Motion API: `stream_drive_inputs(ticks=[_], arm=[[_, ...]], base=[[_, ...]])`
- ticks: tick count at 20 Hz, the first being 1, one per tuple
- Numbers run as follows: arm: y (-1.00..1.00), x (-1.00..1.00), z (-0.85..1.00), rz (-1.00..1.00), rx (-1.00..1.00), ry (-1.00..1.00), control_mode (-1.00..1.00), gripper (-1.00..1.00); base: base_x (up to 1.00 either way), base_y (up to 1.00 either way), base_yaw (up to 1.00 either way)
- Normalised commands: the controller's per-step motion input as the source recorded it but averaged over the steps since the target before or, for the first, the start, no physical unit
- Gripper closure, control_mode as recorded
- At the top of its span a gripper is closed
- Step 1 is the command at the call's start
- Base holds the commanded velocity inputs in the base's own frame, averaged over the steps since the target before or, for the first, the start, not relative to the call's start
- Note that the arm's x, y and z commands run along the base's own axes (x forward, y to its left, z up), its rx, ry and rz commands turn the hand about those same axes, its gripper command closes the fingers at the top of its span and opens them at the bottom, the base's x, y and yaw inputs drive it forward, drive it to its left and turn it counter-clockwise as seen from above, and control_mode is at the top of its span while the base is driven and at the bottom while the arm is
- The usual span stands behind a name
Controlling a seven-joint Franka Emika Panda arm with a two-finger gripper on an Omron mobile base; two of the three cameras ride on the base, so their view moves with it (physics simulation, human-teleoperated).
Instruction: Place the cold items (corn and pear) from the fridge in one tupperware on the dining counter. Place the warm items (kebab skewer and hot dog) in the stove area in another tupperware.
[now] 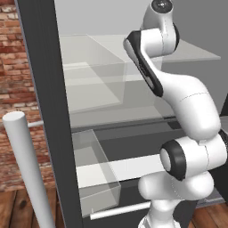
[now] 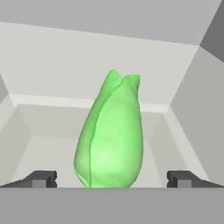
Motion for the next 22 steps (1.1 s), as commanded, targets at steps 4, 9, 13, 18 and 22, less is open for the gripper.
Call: stream_drive_inputs(ticks=[4, 9, 13, 18, 22], arm=[[0.00, 0.32, -0.03, 0.00, 0.00, 0.00, -1.00, -1.00], [0.00, 0.17, -0.03, 0.00, 0.00, 0.01, -1.00, -1.00], [-0.01, 0.07, -0.07, 0.00, 0.00, 0.00, -1.00, -1.00], [-0.07, 0.00, -0.15, 0.00, 0.00, 0.02, -1.00, -1.00], [-0.01, 0.02, -0.20, 0.00, 0.00, 0.07, -1.00, -1.00]], base=[[0.00, 0.00, 0.00], [0.00, 0.00, 0.00], [0.00, 0.00, 0.00], [0.00, 0.00, 0.00], [0.00, 0.00, 0.00]])
